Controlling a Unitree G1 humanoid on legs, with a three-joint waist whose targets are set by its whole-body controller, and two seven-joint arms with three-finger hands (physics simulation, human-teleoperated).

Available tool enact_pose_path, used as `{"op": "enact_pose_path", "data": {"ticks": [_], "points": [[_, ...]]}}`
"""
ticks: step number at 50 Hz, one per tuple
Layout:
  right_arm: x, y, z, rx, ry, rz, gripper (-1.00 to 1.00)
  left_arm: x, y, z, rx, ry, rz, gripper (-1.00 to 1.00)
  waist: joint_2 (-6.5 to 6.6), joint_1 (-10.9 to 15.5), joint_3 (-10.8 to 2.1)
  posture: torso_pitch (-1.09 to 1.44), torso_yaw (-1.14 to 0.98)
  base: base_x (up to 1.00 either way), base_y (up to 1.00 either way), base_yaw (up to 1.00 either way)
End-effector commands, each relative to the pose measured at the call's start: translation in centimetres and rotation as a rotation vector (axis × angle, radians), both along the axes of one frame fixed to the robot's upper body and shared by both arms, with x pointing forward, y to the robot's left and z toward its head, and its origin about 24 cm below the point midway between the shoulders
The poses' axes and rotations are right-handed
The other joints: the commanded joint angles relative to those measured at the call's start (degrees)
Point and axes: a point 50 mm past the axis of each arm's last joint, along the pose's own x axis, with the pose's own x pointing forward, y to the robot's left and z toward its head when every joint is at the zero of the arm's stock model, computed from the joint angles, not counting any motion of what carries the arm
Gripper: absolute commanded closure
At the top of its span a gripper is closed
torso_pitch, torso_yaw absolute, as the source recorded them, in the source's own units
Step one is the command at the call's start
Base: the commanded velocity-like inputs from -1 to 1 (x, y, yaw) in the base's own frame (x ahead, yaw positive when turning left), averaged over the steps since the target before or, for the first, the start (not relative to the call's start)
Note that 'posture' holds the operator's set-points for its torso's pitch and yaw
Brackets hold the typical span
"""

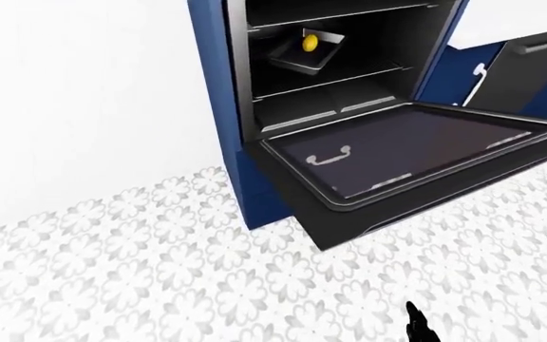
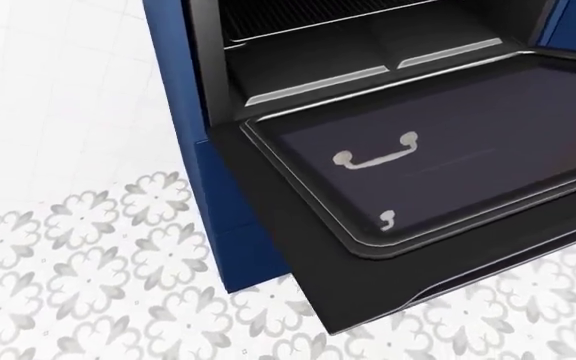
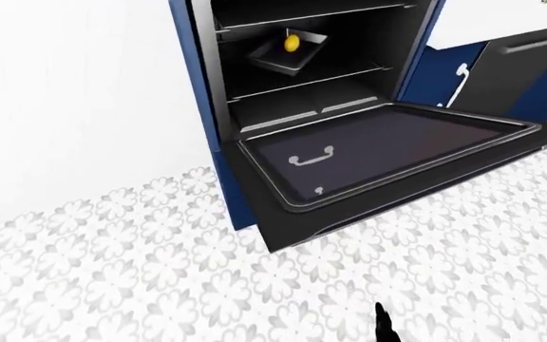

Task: Close the oven door.

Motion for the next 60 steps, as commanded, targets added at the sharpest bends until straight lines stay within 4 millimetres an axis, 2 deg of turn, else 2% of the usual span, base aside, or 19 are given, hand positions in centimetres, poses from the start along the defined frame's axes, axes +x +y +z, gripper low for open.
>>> {"op": "enact_pose_path", "data": {"ticks": [1,10,11,13,15,19,20,24,29,34,35,37,42,46,48,49,53,59,60], "points": [[0.89,-0.43,0.67,-0.012,-0.061,0.0,-1.0,0.43,0.86,0.43,0.034,-0.03,0.007,-1.0,-0.1,0.0,-0.62,0.0,0.0,0.0,0.0,0.0],[0.39,0.14,0.49,0.006,-0.073,0.011,-1.0,0.54,0.87,0.49,0.046,-0.033,-0.007,-1.0,0.08,-0.3,-1.16,0.0,0.0,0.0,0.0,0.0],[0.36,0.15,0.49,0.005,-0.074,0.012,-1.0,0.52,0.86,0.48,0.047,-0.032,-0.008,-1.0,0.26,-0.3,-2.24,0.0,0.0,0.13,0.0,0.0],[0.45,0.02,0.53,0.006,-0.073,0.012,-1.0,0.5,0.87,0.49,0.047,-0.033,-0.009,-1.0,0.69,-0.4,0.53,0.0,0.0,0.27,0.09,0.0],[0.66,-0.18,0.63,0.008,-0.074,0.012,-1.0,0.5,0.87,0.5,0.048,-0.033,-0.009,-1.0,1.11,-0.5,1.04,0.0,0.0,0.31,0.12,0.0],[0.83,-0.39,0.73,0.014,-0.075,0.01,-1.0,0.47,0.87,0.5,0.048,-0.034,-0.01,-1.0,5.37,-0.5,0.38,0.0,0.0,0.33,0.11,0.0],[0.85,-0.41,0.74,0.014,-0.076,0.01,-1.0,0.47,0.87,0.5,0.048,-0.034,-0.011,-1.0,3.31,-0.2,1.13,0.0,0.0,0.32,0.12,0.0],[0.9,-0.45,0.77,0.017,-0.077,0.01,-1.0,0.41,0.85,0.49,0.046,-0.033,-0.01,-1.0,3.69,-0.2,1.05,0.0,0.0,0.32,0.15,0.0],[0.91,-0.43,0.77,0.019,-0.078,0.011,-1.0,0.36,0.83,0.48,0.046,-0.033,-0.011,-1.0,1.76,0.5,1.25,0.0,0.0,0.33,0.2,0.0],[0.99,-0.45,0.8,0.02,-0.08,0.011,-1.0,0.35,0.8,0.48,0.047,-0.034,-0.011,-1.0,-3.41,0.9,-0.08,0.0,0.0,0.32,0.22,0.0],[1.0,-0.45,0.8,0.02,-0.081,0.01,-1.0,0.35,0.78,0.47,0.047,-0.034,-0.011,-1.0,-0.98,0.3,0.5,0.0,0.0,0.33,0.23,0.0],[0.85,-0.26,0.7,0.022,-0.08,0.008,-1.0,0.39,0.77,0.47,0.046,-0.034,-0.012,-1.0,-2.19,0.0,1.58,0.0,0.0,0.26,0.22,0.0],[0.94,-0.32,0.74,0.028,-0.082,0.001,-1.0,0.49,0.82,0.49,0.045,-0.036,-0.011,-1.0,-1.55,-0.4,-0.24,0.0,0.0,0.04,0.21,0.0],[0.99,-0.39,0.75,0.034,-0.082,-0.004,-1.0,0.57,0.89,0.52,0.044,-0.038,-0.01,-1.0,2.14,-0.2,0.35,0.0,0.0,0.0,0.22,0.0],[1.04,-0.39,0.76,0.036,-0.083,-0.006,-1.0,0.61,0.93,0.54,0.044,-0.04,-0.008,-1.0,5.98,0.2,-0.75,0.0,0.0,0.0,0.26,0.0],[1.0,-0.35,0.74,0.037,-0.083,-0.007,-1.0,0.62,0.93,0.54,0.044,-0.039,-0.008,-1.0,3.57,0.2,-0.87,0.0,0.0,0.0,0.34,0.0],[0.7,-0.15,0.63,0.036,-0.084,-0.007,-1.0,0.59,0.91,0.53,0.044,-0.038,-0.009,-1.0,2.7,0.7,-0.09,0.0,0.0,0.0,0.38,0.0],[0.84,-0.22,0.75,0.026,-0.091,0.001,-1.0,0.55,0.86,0.51,0.043,-0.037,-0.011,-1.0,-2.41,-0.4,1.21,0.0,0.0,0.0,0.3,0.0],[0.84,-0.24,0.77,0.024,-0.091,0.006,-1.0,0.54,0.85,0.5,0.044,-0.036,-0.011,-1.0,-2.1,-0.1,0.66,0.0,0.0,0.0,0.0,0.0]]}}
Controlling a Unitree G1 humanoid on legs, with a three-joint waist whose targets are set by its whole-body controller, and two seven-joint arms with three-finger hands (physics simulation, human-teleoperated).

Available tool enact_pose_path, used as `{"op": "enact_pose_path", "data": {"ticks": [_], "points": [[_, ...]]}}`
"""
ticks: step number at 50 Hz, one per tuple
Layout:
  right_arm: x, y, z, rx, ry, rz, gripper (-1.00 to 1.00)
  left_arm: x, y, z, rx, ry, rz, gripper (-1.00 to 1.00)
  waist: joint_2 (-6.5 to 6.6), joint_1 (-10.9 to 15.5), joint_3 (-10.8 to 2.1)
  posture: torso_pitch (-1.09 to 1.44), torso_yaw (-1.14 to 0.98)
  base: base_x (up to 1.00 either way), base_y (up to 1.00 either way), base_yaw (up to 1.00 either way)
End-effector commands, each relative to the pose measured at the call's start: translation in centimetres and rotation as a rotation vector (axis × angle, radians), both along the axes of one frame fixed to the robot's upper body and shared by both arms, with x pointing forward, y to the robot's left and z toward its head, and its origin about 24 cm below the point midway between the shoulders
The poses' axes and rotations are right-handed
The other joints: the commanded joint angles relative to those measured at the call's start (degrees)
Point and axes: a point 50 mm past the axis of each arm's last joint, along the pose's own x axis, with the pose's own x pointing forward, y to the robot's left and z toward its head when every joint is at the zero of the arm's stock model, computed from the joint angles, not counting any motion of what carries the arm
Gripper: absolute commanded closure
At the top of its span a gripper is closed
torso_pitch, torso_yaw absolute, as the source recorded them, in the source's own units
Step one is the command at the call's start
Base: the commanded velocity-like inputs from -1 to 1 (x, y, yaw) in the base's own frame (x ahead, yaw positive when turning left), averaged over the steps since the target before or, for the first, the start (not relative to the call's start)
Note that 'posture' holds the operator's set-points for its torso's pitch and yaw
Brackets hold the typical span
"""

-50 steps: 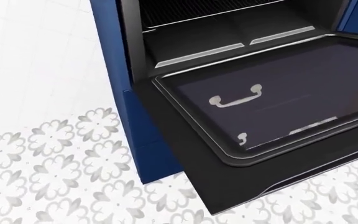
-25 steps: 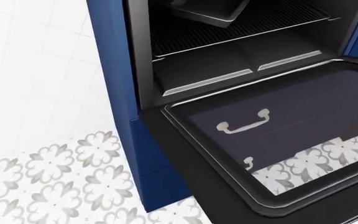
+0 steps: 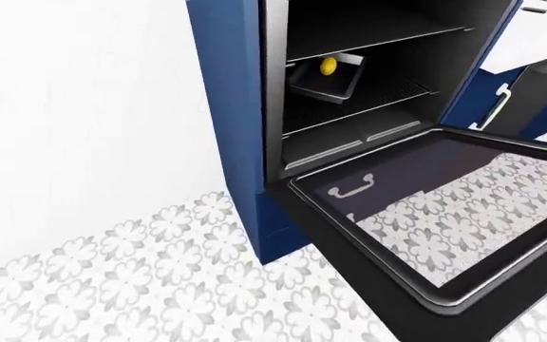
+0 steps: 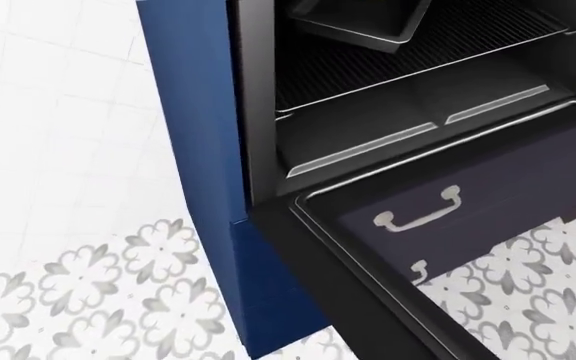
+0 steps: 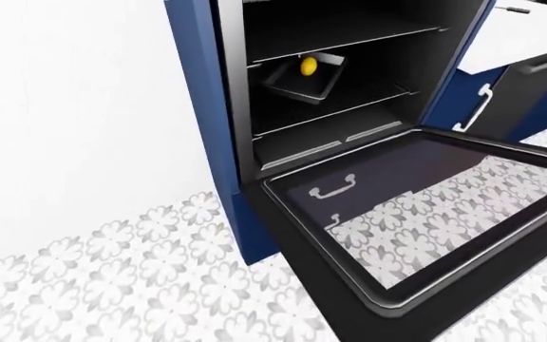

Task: Close the oven door.

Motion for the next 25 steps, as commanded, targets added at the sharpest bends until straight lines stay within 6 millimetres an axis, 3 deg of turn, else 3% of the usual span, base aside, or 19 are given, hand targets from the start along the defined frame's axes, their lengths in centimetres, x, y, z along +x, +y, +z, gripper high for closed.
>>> {"op": "enact_pose_path", "data": {"ticks": [1,7,8,10,14,22,23,25], "points": [[0.75,-0.42,0.56,-0.017,-0.044,0.013,-1.0,-0.04,0.13,0.08,0.006,-0.006,-0.003,-1.0,-0.27,0.2,-0.8,0.0,0.0,0.0,0.0,0.0],[0.95,-0.28,0.69,-0.008,-0.065,0.012,-1.0,-0.09,0.1,0.07,0.004,-0.007,-0.004,-1.0,1.07,0.5,-1.6,0.0,0.0,0.0,0.0,0.0],[0.97,-0.43,0.99,-0.11,-0.087,0.009,-1.0,-0.1,0.09,0.07,0.004,-0.006,-0.004,-1.0,1.25,0.5,-1.78,0.0,0.0,0.0,0.0,0.0],[0.73,-0.01,1.31,-0.103,-0.139,0.081,-1.0,-0.11,0.07,0.06,0.004,-0.007,-0.004,-1.0,1.67,0.5,-2.13,0.0,0.0,0.0,0.0,0.0],[0.41,-0.17,1.19,-0.068,-0.137,0.047,-1.0,-0.08,0.08,0.07,0.004,-0.007,-0.006,-1.0,2.44,0.5,-2.54,0.0,0.0,0.0,0.0,0.0],[0.58,-0.53,1.16,-0.04,-0.124,0.028,-1.0,0.03,0.09,0.08,0.003,-0.008,-0.007,-1.0,3.03,0.0,-2.46,0.0,0.0,0.0,0.0,0.0],[0.6,-0.54,1.17,-0.034,-0.124,0.03,-1.0,0.04,0.08,0.08,0.003,-0.008,-0.007,-1.0,3.14,-0.4,-3.16,0.0,0.0,0.0,0.0,-0.21],[0.64,-0.6,1.18,-0.038,-0.122,0.03,-1.0,0.06,0.06,0.08,0.003,-0.008,-0.008,-1.0,3.39,-0.9,-1.34,0.0,0.0,0.0,0.0,-0.95]]}}
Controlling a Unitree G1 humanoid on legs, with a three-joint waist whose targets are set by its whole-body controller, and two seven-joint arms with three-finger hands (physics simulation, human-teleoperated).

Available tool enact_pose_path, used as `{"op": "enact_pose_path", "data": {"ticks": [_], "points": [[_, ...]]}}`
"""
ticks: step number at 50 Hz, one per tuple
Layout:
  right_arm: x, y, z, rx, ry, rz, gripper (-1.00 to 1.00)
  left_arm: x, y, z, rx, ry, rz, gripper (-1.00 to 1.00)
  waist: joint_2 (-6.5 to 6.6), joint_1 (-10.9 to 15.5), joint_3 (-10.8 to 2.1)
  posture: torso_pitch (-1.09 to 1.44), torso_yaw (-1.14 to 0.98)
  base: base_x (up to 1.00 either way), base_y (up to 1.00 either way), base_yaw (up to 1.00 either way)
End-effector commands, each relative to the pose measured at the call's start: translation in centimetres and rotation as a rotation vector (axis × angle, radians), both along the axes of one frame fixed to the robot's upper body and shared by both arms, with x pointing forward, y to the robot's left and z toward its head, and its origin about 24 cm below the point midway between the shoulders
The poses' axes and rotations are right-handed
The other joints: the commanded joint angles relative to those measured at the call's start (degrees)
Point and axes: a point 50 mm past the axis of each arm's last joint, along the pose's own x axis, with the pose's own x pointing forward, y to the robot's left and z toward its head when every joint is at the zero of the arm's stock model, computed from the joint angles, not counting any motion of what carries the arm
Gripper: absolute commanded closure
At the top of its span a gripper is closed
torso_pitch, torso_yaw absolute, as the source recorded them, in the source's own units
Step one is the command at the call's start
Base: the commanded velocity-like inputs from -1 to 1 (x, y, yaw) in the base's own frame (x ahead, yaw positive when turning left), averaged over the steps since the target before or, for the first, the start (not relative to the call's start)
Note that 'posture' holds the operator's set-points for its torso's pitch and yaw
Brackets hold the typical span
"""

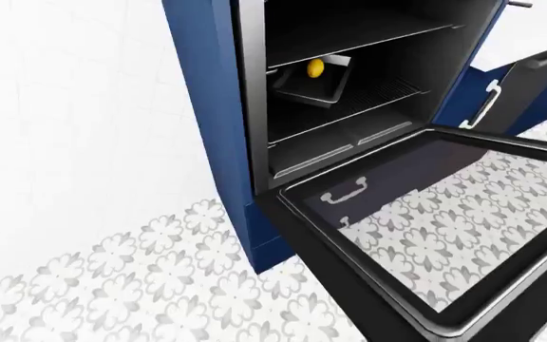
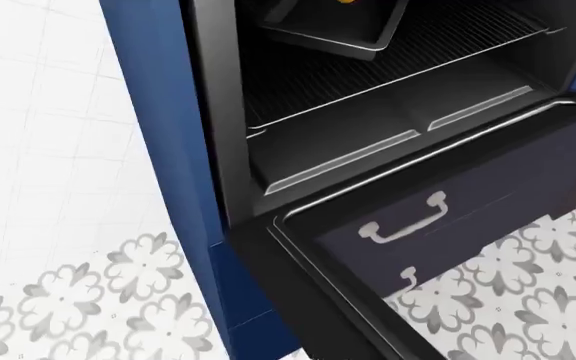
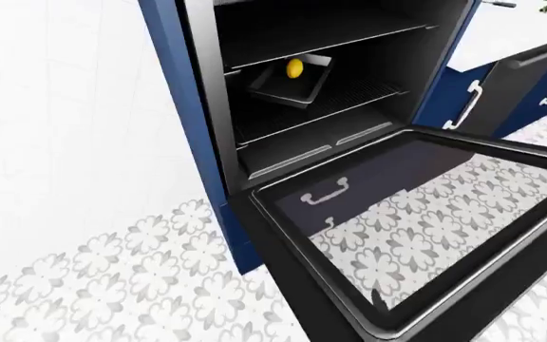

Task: Close the oven door.

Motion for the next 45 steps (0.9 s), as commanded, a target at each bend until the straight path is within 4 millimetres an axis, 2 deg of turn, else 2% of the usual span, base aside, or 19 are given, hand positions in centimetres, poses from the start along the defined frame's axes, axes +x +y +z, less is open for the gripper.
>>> {"op": "enact_pose_path", "data": {"ticks": [1,4,7,9,10,11,12,13,17,18,22,24,25,26,27,32,39,45], "points": [[0.0,-0.7,0.4,-0.012,-0.024,-0.014,-1.0,1.2,0.6,0.5,0.028,-0.053,-0.012,-1.0,-0.14,-0.6,0.2,0.0,0.0,0.0,0.0,-0.98],[0.0,-0.7,0.4,-0.004,-0.026,-0.017,-1.0,1.2,0.7,0.5,0.028,-0.053,-0.012,-1.0,-0.23,-1.1,0.36,0.0,0.0,0.0,0.0,-0.99],[-0.1,-0.7,0.3,0.0,-0.026,-0.018,-1.0,1.2,0.6,0.5,0.028,-0.052,-0.013,-1.0,0.64,-1.2,0.68,0.0,0.0,0.0,0.0,-0.99],[-0.1,-0.7,0.3,0.006,-0.026,-0.02,-1.0,1.2,0.6,0.5,0.028,-0.052,-0.012,-1.0,2.34,-1.0,1.4,0.0,0.0,0.0,0.0,-0.98],[-0.1,-0.7,0.3,0.008,-0.026,-0.019,-1.0,1.2,0.6,0.5,0.028,-0.052,-0.012,-1.0,3.86,-0.8,1.25,0.0,0.0,0.0,0.0,-0.98],[-0.1,-0.7,0.3,0.01,-0.027,-0.019,-1.0,1.1,0.6,0.5,0.028,-0.052,-0.013,-1.0,6.1,-0.2,0.31,0.0,0.0,0.0,0.0,-0.98],[-0.1,-0.7,0.3,0.01,-0.027,-0.019,-1.0,1.1,0.6,0.5,0.028,-0.051,-0.013,-1.0,3.31,0.5,1.2,0.0,0.0,0.0,0.0,-0.98],[-0.2,-0.6,0.3,0.012,-0.025,-0.018,-1.0,1.1,0.6,0.5,0.028,-0.051,-0.013,-1.0,3.64,-0.1,1.53,0.0,0.0,0.0,0.0,-0.98],[-0.3,-0.6,0.2,0.012,-0.021,-0.023,-1.0,1.0,0.6,0.5,0.028,-0.05,-0.014,-1.0,3.27,0.7,0.47,0.0,0.0,0.0,0.0,-0.64],[-0.3,-0.4,0.2,0.004,-0.017,-0.019,-1.0,1.0,0.6,0.5,0.028,-0.05,-0.013,-1.0,2.68,0.9,1.29,0.0,0.0,0.0,0.0,0.0],[-0.6,0.0,-0.1,-0.008,-0.007,-0.005,-1.0,1.0,0.6,0.5,0.027,-0.049,-0.013,-1.0,-0.35,1.0,2.28,0.0,0.0,0.0,0.0,0.0],[-0.7,0.1,-0.1,0.002,-0.006,-0.005,-1.0,1.0,0.7,0.5,0.027,-0.05,-0.013,-1.0,-2.73,1.3,2.3,0.0,0.0,0.0,0.0,0.0],[-0.7,0.2,-0.1,0.0,-0.006,-0.001,-1.0,1.0,0.6,0.5,0.027,-0.049,-0.013,-1.0,-4.49,1.3,1.84,0.0,0.0,0.0,0.0,0.0],[-0.7,0.2,-0.1,0.001,-0.006,-0.001,-1.0,1.0,0.7,0.5,0.026,-0.049,-0.013,-1.0,-4.68,0.7,2.11,0.0,0.0,0.0,0.0,0.0],[-0.7,0.3,-0.1,0.007,-0.008,-0.001,-1.0,1.0,0.7,0.5,0.026,-0.049,-0.013,-1.0,-3.18,1.0,1.86,0.0,0.0,0.0,0.0,0.0],[-0.6,0.3,-0.1,0.015,-0.009,0.001,-1.0,1.1,0.7,0.5,0.027,-0.05,-0.014,-1.0,-1.91,0.9,0.82,0.0,0.0,0.0,0.0,0.0],[-0.3,-0.2,0.0,0.023,-0.007,0.002,-1.0,1.1,0.6,0.5,0.026,-0.05,-0.014,-1.0,-1.07,0.3,-0.25,0.0,0.0,0.0,0.0,0.0],[-0.1,-0.4,0.1,0.035,-0.009,0.001,-1.0,1.1,0.5,0.5,0.025,-0.051,-0.015,-1.0,-0.9,0.1,-0.77,0.0,0.0,0.0,0.0,0.0]]}}
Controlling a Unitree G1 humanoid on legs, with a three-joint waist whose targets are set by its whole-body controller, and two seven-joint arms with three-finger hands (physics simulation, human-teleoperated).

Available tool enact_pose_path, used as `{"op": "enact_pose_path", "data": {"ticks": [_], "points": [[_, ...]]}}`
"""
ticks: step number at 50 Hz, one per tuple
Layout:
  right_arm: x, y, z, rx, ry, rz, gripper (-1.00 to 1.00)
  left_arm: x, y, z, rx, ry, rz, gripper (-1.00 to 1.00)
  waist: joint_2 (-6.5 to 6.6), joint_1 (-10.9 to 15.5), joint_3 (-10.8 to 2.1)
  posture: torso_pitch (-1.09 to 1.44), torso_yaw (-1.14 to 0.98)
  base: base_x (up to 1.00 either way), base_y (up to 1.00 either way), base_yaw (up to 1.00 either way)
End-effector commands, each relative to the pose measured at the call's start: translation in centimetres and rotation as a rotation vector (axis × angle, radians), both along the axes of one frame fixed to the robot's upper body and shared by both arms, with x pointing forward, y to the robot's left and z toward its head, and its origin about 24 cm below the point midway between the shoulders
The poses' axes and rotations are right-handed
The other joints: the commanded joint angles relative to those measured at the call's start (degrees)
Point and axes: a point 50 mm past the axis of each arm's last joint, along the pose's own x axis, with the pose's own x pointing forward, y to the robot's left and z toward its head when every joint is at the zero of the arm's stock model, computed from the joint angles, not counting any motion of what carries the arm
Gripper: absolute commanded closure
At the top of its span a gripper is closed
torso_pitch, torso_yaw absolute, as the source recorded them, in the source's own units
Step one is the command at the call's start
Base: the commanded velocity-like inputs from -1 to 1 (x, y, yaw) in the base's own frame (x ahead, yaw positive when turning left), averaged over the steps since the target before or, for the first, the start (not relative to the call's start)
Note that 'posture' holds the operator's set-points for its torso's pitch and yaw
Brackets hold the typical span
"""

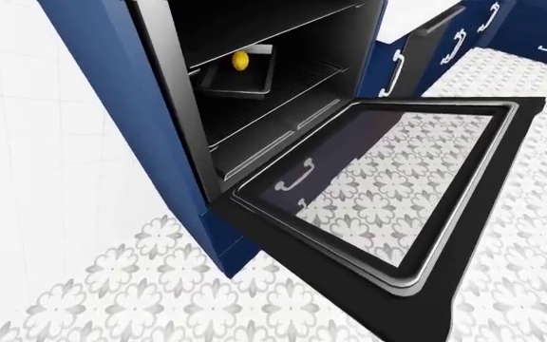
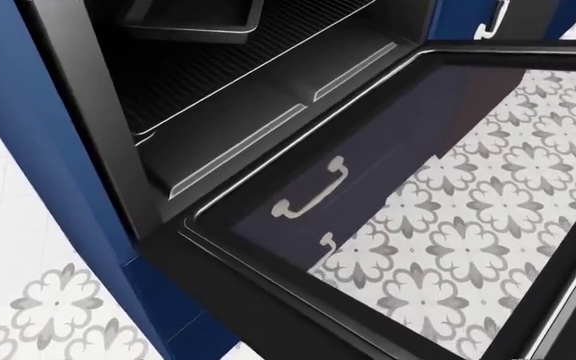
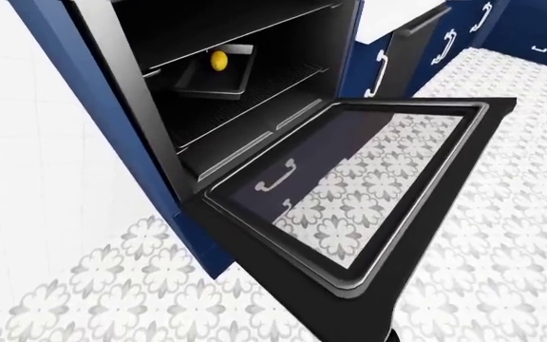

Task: Close the oven door.

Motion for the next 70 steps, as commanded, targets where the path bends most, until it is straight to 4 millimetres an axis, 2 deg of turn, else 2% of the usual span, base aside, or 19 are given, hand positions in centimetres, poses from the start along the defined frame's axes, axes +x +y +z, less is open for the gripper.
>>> {"op": "enact_pose_path", "data": {"ticks": [1,15,29,30,32,35,38,39,41,42,45,46,48,51,59,62,64,66,70], "points": [[0.7,-0.5,0.6,-0.013,-0.044,0.0,-1.0,0.5,0.7,0.4,0.026,-0.031,0.001,-1.0,0.03,0.0,-0.57,0.0,0.0,0.0,0.0,0.0],[0.4,-0.4,0.5,0.004,-0.043,0.0,-1.0,0.4,0.8,0.4,0.024,-0.029,0.002,-1.0,0.14,0.2,-1.14,0.0,0.0,0.0,0.0,0.0],[0.4,-0.1,0.3,0.027,-0.044,-0.018,-1.0,0.6,0.9,0.4,0.022,-0.029,0.003,-1.0,0.37,0.2,-0.61,0.0,0.0,0.0,0.0,0.0],[0.4,-0.2,0.3,0.031,-0.043,-0.021,-1.0,0.6,0.8,0.4,0.022,-0.03,0.003,-1.0,0.57,0.1,-1.47,0.0,0.0,0.0,0.15,0.0],[0.5,-0.3,0.4,0.034,-0.043,-0.023,-1.0,0.5,0.8,0.4,0.022,-0.03,0.003,-1.0,0.4,0.1,-0.25,0.0,0.0,0.0,0.18,0.0],[0.6,-0.4,0.4,0.037,-0.043,-0.025,-1.0,0.5,0.7,0.4,0.022,-0.032,0.003,-1.0,0.48,0.0,-0.26,0.0,0.0,0.0,0.23,0.0],[0.7,-0.5,0.4,0.04,-0.042,-0.027,-1.0,0.5,0.6,0.4,0.022,-0.032,0.004,-1.0,1.79,0.2,-0.08,0.0,0.0,0.0,0.25,0.0],[0.7,-0.5,0.4,0.04,-0.042,-0.027,-1.0,0.5,0.6,0.4,0.022,-0.032,0.004,-1.0,2.63,0.2,0.09,0.0,0.0,0.0,0.24,0.0],[0.6,-0.5,0.4,0.042,-0.041,-0.029,-1.0,0.5,0.6,0.4,0.023,-0.032,0.004,-1.0,5.43,0.3,-0.32,0.0,0.0,0.0,0.29,0.0],[0.6,-0.6,0.4,0.042,-0.041,-0.029,-1.0,0.4,0.6,0.4,0.023,-0.031,0.004,-1.0,3.87,0.4,-0.02,0.0,0.0,0.0,0.29,0.0],[0.5,-0.5,0.4,0.048,-0.04,-0.027,-1.0,0.4,0.5,0.3,0.022,-0.03,0.003,-1.0,3.14,0.8,0.5,0.0,0.0,0.0,0.25,0.0],[0.5,-0.5,0.4,0.047,-0.04,-0.026,-1.0,0.4,0.6,0.3,0.022,-0.03,0.003,-1.0,2.98,0.7,1.22,0.0,0.0,0.0,0.02,0.0],[0.5,-0.4,0.4,0.042,-0.041,-0.026,-1.0,0.4,0.6,0.3,0.022,-0.03,0.004,-1.0,2.99,0.1,0.77,0.0,0.0,0.0,0.0,0.0],[0.5,-0.4,0.4,0.04,-0.043,-0.029,-1.0,0.3,0.5,0.3,0.021,-0.029,0.003,-1.0,2.84,-0.3,1.23,0.0,0.0,0.0,0.0,0.0],[0.5,-0.1,0.2,-0.001,-0.027,-0.077,-1.0,0.4,0.8,0.4,0.021,-0.028,0.002,-1.0,0.49,0.6,1.72,0.0,0.0,0.0,0.0,0.0],[0.8,-0.3,0.1,-0.002,-0.022,-0.127,-1.0,0.5,0.9,0.4,0.021,-0.029,0.003,-1.0,-1.18,1.2,1.93,0.0,0.0,0.0,0.0,0.0],[0.9,-0.2,0.2,-0.016,-0.029,-0.114,-1.0,0.5,0.9,0.4,0.022,-0.031,0.001,-1.0,-3.64,1.4,1.47,0.0,0.0,0.0,0.0,0.0],[1.4,-0.5,0.5,-0.005,-0.06,-0.164,-1.0,0.6,0.9,0.5,0.026,-0.036,-0.005,-1.0,-2.29,1.6,1.44,0.0,0.0,0.0,0.0,0.0],[1.8,-0.9,0.9,-0.028,-0.075,-0.144,-1.0,0.7,0.8,0.5,0.034,-0.045,-0.015,-1.0,-0.92,1.0,0.37,0.0,0.0,0.0,0.0,0.0]]}}
